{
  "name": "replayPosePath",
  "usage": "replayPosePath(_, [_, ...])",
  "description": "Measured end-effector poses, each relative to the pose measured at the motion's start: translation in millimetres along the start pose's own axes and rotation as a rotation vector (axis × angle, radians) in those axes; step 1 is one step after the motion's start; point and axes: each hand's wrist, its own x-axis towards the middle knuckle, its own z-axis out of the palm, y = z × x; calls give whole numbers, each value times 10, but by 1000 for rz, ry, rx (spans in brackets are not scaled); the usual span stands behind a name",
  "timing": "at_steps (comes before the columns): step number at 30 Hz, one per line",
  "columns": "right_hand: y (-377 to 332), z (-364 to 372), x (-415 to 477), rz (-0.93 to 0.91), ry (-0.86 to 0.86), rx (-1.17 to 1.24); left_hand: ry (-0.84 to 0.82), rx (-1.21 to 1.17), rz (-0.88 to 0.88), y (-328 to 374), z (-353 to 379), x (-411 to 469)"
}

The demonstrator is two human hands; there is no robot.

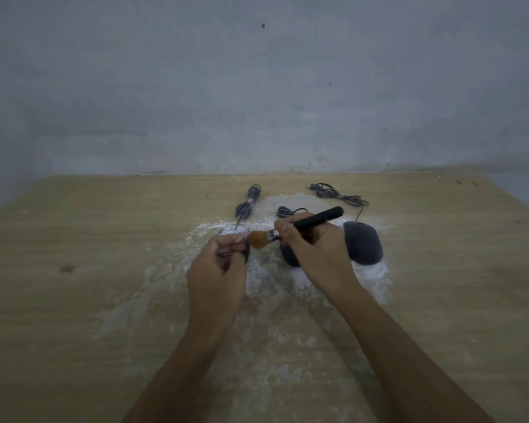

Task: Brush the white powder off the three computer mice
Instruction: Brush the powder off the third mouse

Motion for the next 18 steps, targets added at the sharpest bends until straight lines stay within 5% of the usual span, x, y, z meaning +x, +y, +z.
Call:
replayPosePath(8, [50, 329, -144, 139, 64, 205, -61, 406, -51, -241, -220, 240])
replayPosePath(18, [72, 351, -139, 134, 87, 149, -110, 790, -81, -123, 75, 373])
